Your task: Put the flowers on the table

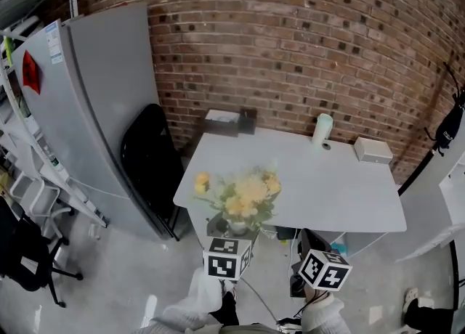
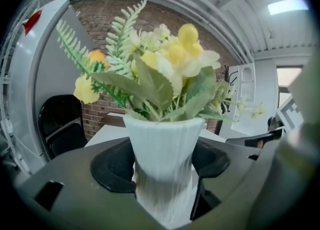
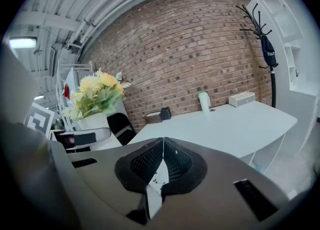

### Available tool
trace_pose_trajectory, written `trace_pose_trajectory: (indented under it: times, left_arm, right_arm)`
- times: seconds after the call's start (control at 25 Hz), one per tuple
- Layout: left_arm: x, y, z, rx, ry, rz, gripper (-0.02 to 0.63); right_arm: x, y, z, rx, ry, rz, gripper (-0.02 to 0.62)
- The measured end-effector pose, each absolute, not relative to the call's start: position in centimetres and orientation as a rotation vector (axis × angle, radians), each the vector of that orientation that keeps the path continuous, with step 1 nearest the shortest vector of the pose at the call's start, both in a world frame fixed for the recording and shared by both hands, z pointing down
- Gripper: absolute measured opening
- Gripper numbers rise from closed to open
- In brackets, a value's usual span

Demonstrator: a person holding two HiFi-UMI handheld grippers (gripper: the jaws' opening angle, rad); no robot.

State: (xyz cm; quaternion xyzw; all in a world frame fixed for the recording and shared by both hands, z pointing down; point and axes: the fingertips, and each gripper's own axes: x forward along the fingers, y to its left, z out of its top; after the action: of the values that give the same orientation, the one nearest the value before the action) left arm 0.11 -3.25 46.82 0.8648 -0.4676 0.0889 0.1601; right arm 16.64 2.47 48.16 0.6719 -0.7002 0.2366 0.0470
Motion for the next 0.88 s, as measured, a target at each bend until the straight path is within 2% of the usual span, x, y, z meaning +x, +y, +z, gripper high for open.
trace_pose_trajectory:
  times: [0.44,0.88]
  left_arm:
    - [-1.3,-17.1,46.0,2.464,-1.325,0.229,0.318]
    - [-2.8,-26.9,46.3,2.458,-1.316,0.246,0.318]
  right_arm:
    - [16.4,-10.5,45.3,2.031,-2.095,0.593,0.025]
    - [14.2,-20.8,45.5,2.000,-2.106,0.626,0.025]
